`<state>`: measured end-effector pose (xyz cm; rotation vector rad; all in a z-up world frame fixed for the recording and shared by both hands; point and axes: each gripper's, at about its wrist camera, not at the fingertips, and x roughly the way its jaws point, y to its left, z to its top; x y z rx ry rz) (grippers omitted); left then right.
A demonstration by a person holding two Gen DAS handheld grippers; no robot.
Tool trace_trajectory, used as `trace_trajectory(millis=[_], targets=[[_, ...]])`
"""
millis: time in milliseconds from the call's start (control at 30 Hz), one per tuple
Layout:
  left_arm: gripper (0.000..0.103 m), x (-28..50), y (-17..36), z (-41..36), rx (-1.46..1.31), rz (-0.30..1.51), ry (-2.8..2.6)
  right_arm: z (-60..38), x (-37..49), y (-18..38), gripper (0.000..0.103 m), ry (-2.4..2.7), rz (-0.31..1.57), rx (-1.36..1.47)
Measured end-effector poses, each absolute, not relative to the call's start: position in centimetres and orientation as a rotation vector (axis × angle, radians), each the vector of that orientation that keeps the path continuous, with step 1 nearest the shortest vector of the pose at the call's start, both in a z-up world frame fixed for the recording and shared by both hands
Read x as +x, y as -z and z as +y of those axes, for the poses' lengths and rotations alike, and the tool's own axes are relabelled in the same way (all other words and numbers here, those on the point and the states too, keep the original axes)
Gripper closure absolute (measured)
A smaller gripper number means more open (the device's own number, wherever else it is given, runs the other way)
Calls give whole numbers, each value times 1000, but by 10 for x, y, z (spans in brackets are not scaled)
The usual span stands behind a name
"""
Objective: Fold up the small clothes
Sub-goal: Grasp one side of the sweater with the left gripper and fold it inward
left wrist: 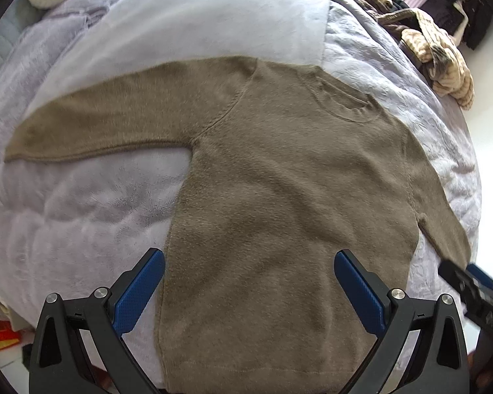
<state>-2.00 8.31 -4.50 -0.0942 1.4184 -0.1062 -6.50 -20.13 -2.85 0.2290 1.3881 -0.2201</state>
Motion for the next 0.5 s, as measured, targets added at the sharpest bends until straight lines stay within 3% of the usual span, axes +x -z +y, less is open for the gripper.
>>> trace_trajectory(millis=[167,500], targets=[[0,2,74,132,-167,1429,122,-156,-61,29,0,215,1388,225],[0,60,146,336,-385,1333,-175,-46,-47,58,0,102,1460,234]])
